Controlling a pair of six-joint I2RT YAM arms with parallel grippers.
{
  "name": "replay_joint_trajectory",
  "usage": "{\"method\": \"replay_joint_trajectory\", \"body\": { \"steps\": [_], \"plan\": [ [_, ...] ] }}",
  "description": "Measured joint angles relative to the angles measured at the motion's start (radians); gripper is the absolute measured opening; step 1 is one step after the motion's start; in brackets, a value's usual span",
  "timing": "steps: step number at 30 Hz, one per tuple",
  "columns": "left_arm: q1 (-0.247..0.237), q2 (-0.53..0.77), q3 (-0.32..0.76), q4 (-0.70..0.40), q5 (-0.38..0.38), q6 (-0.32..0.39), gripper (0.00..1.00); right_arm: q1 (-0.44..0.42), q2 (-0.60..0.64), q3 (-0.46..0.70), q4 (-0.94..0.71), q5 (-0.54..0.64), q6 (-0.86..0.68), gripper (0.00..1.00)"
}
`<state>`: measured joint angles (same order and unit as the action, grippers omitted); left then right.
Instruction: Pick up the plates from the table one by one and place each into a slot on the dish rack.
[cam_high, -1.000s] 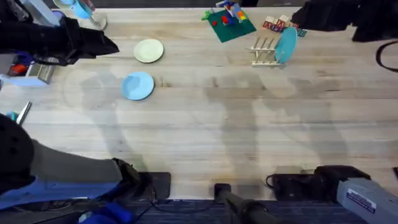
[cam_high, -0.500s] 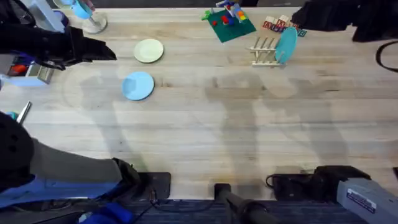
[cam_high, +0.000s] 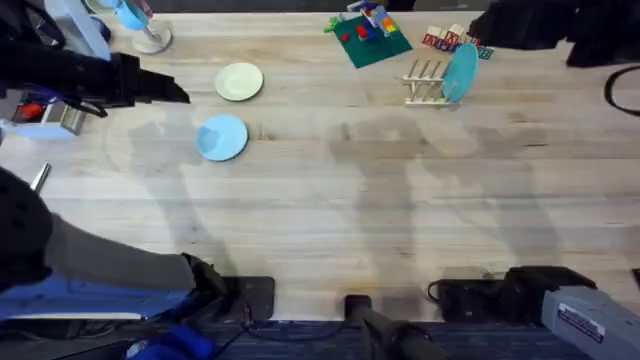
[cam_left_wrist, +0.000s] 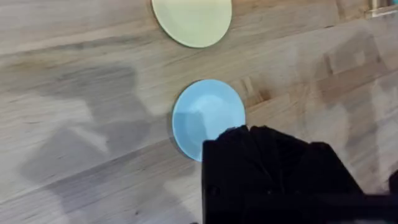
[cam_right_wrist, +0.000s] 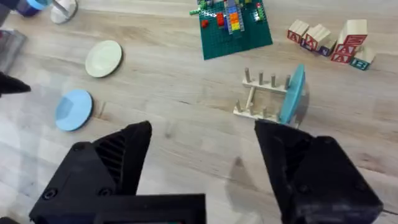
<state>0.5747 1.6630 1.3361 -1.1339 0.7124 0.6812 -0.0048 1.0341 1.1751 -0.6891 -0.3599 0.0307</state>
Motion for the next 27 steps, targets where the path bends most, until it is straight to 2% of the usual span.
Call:
{"method": "replay_joint_trajectory", "body": {
  "steps": [7, 27],
  "plan": [
    [0.0, 0.089, 0.0, -0.001, -0.002, 0.0, 0.039, 0.0, 0.0, 0.0, 0.0, 0.0, 0.0, 0.995],
    [0.016, 0.128, 0.0, -0.003, -0.03, 0.004, 0.04, 0.0, 0.0, 0.0, 0.0, 0.0, 0.0, 0.995]
  ]
}}
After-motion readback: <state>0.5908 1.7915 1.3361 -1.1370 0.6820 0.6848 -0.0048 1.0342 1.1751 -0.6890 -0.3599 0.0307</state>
